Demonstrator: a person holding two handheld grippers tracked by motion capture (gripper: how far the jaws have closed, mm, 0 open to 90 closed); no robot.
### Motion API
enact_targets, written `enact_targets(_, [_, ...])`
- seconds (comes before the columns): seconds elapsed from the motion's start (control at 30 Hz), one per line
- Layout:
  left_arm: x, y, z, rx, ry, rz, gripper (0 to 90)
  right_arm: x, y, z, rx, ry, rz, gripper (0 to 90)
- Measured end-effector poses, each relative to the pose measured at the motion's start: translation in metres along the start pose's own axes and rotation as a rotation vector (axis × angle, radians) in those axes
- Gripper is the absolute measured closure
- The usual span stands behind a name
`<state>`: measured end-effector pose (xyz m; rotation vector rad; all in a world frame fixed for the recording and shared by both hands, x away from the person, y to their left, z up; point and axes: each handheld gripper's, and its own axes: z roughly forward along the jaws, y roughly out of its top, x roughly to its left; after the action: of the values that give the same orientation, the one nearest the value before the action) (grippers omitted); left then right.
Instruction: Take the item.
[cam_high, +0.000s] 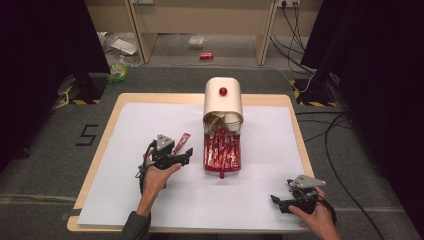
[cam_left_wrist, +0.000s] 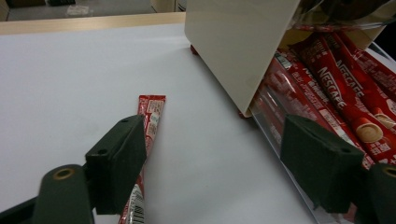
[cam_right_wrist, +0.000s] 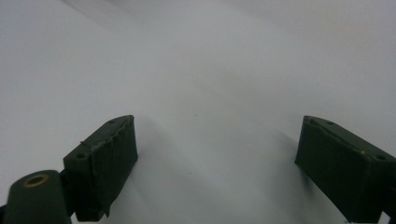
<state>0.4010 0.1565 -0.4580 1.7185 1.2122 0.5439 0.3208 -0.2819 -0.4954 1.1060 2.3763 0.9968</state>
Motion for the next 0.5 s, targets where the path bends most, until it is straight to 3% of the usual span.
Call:
enact_targets(0.07, [-0.003,0.0,-0.002,-0.004,0.002,0.008,18.1,0.0,0.0,0.0,0.0,0.001,0.0,12.8])
enact_targets(0.5, [-0.011,-0.001,-0.014,-0.015,-0.022,0.036,17.9,0.0,0.0,0.0,-0.001,0.001,-0.001,12.8])
